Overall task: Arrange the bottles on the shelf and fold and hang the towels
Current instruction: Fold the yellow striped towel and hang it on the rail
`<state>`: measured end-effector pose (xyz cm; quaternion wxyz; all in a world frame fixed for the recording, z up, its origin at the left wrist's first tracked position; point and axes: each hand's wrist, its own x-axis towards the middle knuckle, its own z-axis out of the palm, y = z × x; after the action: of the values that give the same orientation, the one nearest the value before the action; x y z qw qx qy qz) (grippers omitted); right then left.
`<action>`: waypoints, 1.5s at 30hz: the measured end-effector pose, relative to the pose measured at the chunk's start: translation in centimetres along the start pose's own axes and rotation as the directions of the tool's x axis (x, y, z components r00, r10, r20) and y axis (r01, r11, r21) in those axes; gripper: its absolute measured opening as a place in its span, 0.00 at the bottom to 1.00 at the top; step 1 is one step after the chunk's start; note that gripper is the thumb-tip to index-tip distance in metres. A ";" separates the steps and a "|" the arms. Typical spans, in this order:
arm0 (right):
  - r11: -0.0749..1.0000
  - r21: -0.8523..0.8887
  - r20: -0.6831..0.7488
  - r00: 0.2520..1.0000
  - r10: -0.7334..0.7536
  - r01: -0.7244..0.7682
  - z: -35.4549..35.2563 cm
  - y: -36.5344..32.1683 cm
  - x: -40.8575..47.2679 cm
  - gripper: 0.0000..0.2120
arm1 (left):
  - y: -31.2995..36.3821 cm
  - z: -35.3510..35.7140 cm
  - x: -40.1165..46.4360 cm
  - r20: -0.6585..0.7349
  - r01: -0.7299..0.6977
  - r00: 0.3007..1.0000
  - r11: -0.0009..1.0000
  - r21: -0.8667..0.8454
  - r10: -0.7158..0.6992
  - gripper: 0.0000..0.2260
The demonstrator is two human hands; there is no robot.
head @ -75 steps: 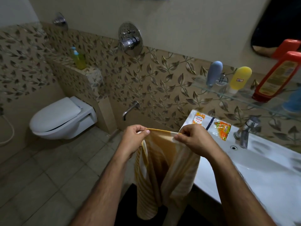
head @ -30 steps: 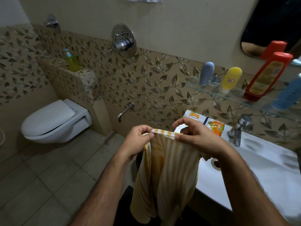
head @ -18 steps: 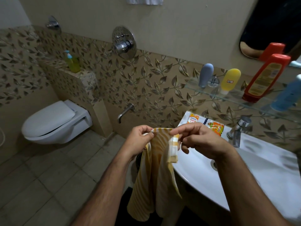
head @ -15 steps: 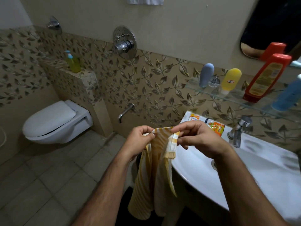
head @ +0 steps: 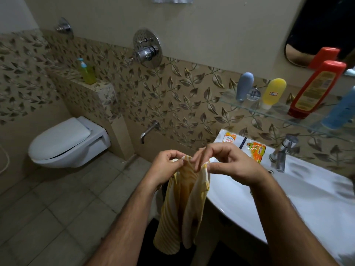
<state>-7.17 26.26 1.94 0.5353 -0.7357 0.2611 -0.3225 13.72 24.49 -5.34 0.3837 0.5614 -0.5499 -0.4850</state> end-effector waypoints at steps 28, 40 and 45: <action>0.918 0.380 -0.585 0.741 0.331 -0.109 5.0 3.3 2.4 0.05 | 1.8 1.1 -2.0 -0.041 0.051 0.992 0.692 -0.720 -0.116 0.06; 0.994 0.088 -0.750 0.653 0.106 -0.060 5.7 3.4 3.0 0.09 | 3.6 1.0 -2.7 -0.037 -0.012 0.999 0.701 -0.713 -0.020 0.10; 0.979 -0.171 -0.797 0.599 -0.073 -0.109 6.5 3.3 3.4 0.09 | 3.7 1.0 -2.7 -0.057 -0.026 0.998 0.714 -0.700 -0.020 0.09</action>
<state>-0.20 26.83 -2.02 0.2874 -0.5610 0.5118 -0.5838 12.05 26.93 -1.63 0.5848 0.3880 -0.3148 -0.6390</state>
